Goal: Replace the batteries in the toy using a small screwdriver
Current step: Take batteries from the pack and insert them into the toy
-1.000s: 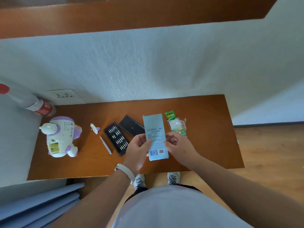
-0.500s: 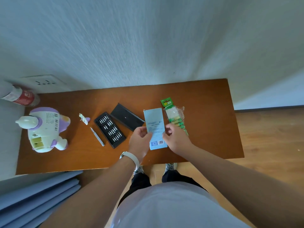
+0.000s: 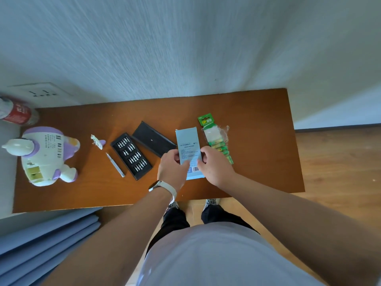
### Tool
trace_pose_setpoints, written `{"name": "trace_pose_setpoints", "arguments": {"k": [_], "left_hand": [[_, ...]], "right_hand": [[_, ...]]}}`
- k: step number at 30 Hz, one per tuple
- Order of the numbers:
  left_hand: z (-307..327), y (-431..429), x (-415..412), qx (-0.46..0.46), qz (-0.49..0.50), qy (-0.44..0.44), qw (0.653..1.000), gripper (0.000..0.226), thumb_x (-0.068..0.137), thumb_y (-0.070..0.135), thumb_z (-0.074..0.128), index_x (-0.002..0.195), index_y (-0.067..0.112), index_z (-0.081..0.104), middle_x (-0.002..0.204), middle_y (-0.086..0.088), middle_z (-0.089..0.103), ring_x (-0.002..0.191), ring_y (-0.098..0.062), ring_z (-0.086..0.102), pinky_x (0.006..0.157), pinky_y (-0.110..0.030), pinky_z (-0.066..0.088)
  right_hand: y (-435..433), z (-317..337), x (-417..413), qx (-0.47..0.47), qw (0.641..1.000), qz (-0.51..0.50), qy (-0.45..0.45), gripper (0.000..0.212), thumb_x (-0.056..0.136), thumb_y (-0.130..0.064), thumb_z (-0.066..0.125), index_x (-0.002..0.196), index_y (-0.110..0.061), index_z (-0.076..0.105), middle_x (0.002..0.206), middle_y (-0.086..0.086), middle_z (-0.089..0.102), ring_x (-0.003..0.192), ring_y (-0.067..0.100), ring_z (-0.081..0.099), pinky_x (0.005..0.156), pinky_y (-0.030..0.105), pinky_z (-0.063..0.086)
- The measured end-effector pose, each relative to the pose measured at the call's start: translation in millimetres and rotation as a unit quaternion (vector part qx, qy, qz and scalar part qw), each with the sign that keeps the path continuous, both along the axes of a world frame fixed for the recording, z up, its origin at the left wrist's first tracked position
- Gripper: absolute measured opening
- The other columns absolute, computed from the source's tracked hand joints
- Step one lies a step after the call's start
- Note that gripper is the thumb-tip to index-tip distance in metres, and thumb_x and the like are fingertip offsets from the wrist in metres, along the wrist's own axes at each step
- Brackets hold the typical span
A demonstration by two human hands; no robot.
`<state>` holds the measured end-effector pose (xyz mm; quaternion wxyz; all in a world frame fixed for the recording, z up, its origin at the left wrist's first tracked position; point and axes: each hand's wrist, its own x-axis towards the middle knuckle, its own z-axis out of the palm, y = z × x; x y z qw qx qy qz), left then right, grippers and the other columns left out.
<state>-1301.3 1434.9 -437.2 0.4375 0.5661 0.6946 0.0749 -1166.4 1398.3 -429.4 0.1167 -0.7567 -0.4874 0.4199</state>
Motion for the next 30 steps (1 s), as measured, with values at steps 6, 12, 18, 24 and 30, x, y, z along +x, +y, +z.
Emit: {"name": "trace_pose_setpoints", "arguments": {"k": [6, 12, 18, 24, 30], "left_hand": [[14.5, -4.1, 5.2, 0.052, -0.007, 0.020, 0.998, 0.035, 0.092, 0.020, 0.064, 0.124, 0.022, 0.050, 0.112, 0.006, 0.057, 0.100, -0.017, 0.058, 0.070, -0.022, 0.053], [25.6, -10.8, 28.1, 0.098, -0.117, 0.044, 0.987, 0.034, 0.093, 0.020, 0.062, 0.128, 0.017, 0.058, 0.115, 0.003, 0.058, 0.107, -0.018, 0.059, 0.080, -0.025, 0.049], [30.8, -19.4, 58.8, 0.120, -0.214, 0.063, 0.967, 0.029, 0.095, 0.023, 0.061, 0.124, 0.017, 0.062, 0.117, 0.002, 0.063, 0.106, -0.017, 0.059, 0.079, -0.025, 0.049], [30.6, -23.1, 79.3, 0.137, -0.333, 0.191, 0.913, 0.061, 0.091, 0.053, 0.061, 0.142, 0.024, 0.047, 0.145, 0.001, 0.046, 0.135, -0.023, 0.039, 0.112, -0.041, 0.031], [18.4, -25.1, 84.2, 0.124, -0.375, 0.246, 0.885, 0.078, 0.086, 0.065, 0.061, 0.149, 0.028, 0.033, 0.154, -0.001, 0.033, 0.143, -0.024, 0.032, 0.119, -0.044, 0.022]], "right_hand": [[-15.0, 17.7, 26.5, 0.060, 0.997, -0.018, 0.037, 0.034, 0.099, -0.022, 0.056, 0.130, -0.008, 0.055, 0.100, 0.001, 0.062, 0.090, 0.016, 0.059, 0.063, 0.019, 0.045], [-24.6, 27.3, 69.1, 0.073, 0.994, -0.067, 0.035, 0.022, 0.094, -0.017, 0.054, 0.114, -0.013, 0.061, 0.087, 0.006, 0.062, 0.079, 0.022, 0.058, 0.072, 0.038, 0.048], [-24.2, 15.3, 101.9, 0.063, 0.993, -0.093, 0.025, 0.020, 0.094, -0.018, 0.055, 0.112, -0.014, 0.062, 0.092, 0.002, 0.063, 0.088, 0.020, 0.059, 0.078, 0.033, 0.046], [-13.6, 0.4, 116.6, 0.042, 0.997, -0.046, 0.040, 0.028, 0.096, -0.017, 0.056, 0.124, -0.012, 0.061, 0.094, -0.003, 0.060, 0.086, 0.015, 0.055, 0.076, 0.027, 0.042], [-0.3, -0.8, 119.3, 0.046, 0.997, 0.017, 0.056, 0.029, 0.098, -0.015, 0.054, 0.125, -0.017, 0.063, 0.100, 0.002, 0.067, 0.089, 0.022, 0.061, 0.082, 0.037, 0.049]]}}
